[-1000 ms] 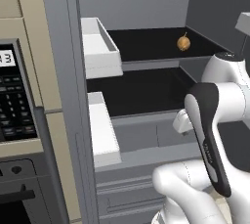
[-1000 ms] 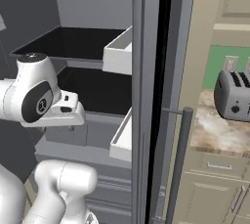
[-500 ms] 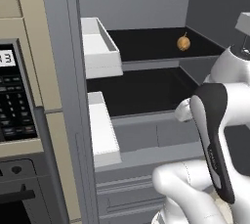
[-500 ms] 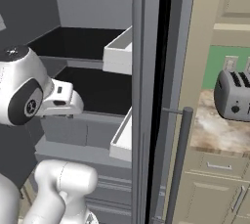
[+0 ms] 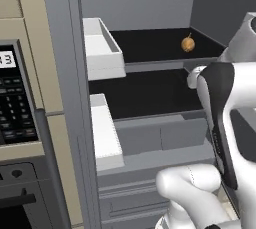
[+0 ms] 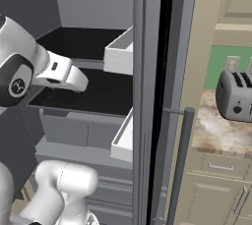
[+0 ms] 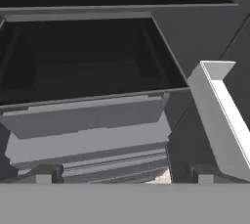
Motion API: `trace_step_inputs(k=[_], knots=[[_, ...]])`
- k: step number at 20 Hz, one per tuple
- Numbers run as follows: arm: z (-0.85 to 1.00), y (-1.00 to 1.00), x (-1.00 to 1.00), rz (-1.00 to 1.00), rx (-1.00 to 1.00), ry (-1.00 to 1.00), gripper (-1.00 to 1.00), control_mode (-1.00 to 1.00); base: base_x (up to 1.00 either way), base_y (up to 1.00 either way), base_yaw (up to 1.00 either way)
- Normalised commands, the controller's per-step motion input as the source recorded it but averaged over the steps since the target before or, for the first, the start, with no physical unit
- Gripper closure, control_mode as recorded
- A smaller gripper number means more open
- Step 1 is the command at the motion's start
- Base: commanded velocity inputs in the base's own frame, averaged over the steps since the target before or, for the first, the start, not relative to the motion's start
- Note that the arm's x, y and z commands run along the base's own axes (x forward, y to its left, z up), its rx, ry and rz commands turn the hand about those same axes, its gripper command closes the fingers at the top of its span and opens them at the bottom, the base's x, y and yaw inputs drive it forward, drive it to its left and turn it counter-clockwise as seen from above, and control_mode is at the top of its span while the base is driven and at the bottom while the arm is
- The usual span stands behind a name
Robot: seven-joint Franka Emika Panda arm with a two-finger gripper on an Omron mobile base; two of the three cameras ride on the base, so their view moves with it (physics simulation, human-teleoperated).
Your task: Grab the garlic and onion from the fridge, place them in the blender, close the lid, and turn on the blender to create a marinade.
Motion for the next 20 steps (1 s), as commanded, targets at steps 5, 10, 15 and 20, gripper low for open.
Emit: trace_step_inputs(k=[5,10,15,20], knots=[[0.46,-0.42,0.62,-0.01,0.13,-0.24,-1.0,-1.0,0.0,0.0,0.0],[0.14,-0.01,0.81,-0.03,0.06,-0.05,-1.0,-1.0,0.0,0.0,0.0],[-0.03,-0.01,0.81,-0.14,0.0,-0.02,-1.0,-1.0,0.0,0.0,0.0],[0.0,-0.04,0.77,-0.13,0.0,0.0,-1.0,-1.0,0.0,0.0,0.0]])
